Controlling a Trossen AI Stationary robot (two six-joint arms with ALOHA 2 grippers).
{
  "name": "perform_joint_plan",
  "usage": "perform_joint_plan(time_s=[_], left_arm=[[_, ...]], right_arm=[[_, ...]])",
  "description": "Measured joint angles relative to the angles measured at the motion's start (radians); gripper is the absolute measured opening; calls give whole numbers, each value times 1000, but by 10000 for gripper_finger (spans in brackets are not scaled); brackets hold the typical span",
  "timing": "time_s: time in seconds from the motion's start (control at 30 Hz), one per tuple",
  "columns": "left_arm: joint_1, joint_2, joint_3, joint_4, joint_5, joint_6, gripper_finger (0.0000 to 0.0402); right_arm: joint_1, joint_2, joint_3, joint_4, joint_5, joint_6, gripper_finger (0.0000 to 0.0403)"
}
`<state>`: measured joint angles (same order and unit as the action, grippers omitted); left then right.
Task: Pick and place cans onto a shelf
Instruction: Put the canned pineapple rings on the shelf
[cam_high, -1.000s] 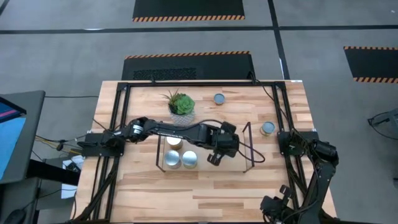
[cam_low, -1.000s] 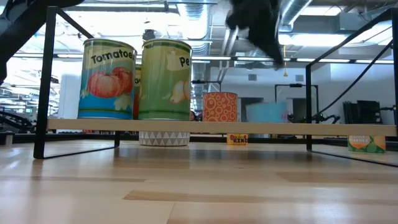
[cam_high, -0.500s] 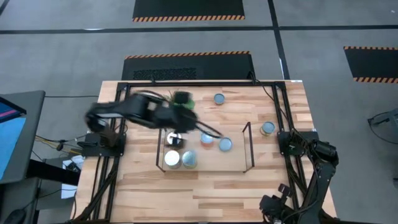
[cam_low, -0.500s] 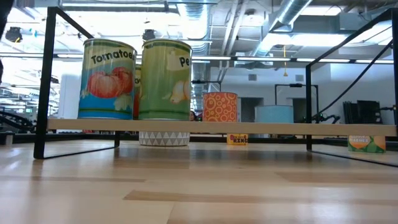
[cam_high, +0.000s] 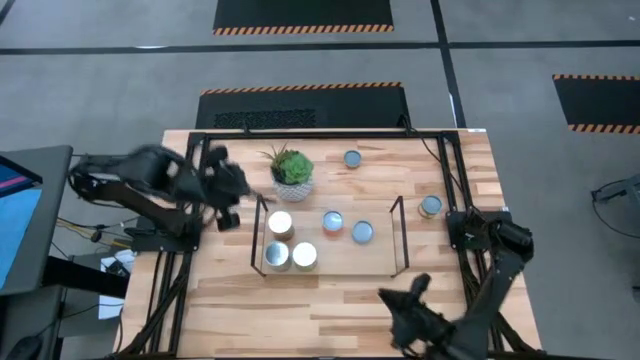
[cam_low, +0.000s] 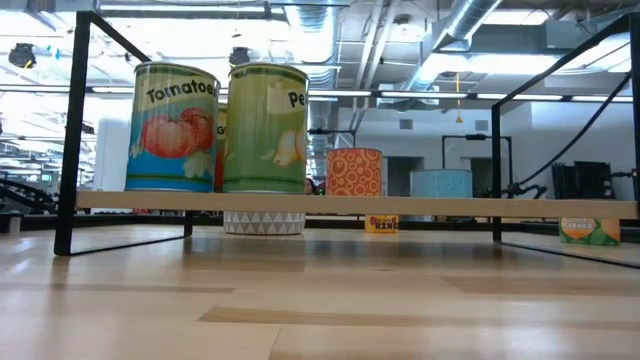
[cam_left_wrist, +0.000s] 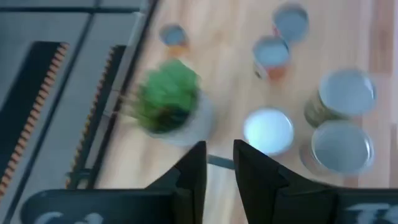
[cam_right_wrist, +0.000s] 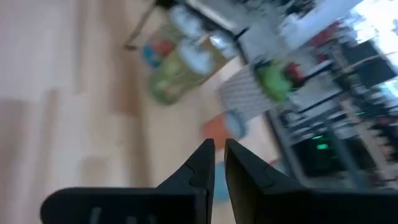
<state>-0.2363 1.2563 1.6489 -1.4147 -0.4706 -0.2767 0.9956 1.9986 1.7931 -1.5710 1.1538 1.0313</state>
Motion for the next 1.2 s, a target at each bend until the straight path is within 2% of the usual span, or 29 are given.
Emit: perform_joint_plan(time_s=[0.13, 0.27, 0.47, 0.57, 0.63, 0.7, 0.83, 0.9, 0.97, 1.07, 1.2], left_arm=[[-14, -88, -308, 165, 9, 6, 68], [-19, -160, -487, 259, 17, -42, 68], [-42, -234, -615, 389, 19, -50, 68], [-45, -238, -621, 409, 3, -43, 68], [-45, -238, -621, 426, -24, -22, 68], [-40, -238, -621, 432, -59, -4, 68], [-20, -238, -621, 459, -118, 2, 68], [-11, -238, -621, 475, -124, 3, 68], [-3, -238, -621, 476, -121, 3, 68], [7, -238, -621, 484, -118, 3, 68], [20, -238, -621, 486, -117, 3, 68]], right_arm=[[-115, -39, -6, 3, 40, -105, 58], [-218, -200, -116, 0, 119, -159, 41], [-409, -543, -260, 6, 237, -118, 8], [-565, -647, -255, 91, 206, -251, 11], [-693, -701, -234, 176, 103, -397, 22], [-854, -743, -208, 296, -65, -583, 35], [-1212, -772, -184, 630, -551, -987, 48], [-1369, -754, -175, 733, -807, -1082, 48], [-1494, -713, -158, 748, -997, -1109, 46], [-1614, -612, -146, 733, -1138, -1120, 41], [-1681, -453, -94, 687, -1216, -1146, 36]])
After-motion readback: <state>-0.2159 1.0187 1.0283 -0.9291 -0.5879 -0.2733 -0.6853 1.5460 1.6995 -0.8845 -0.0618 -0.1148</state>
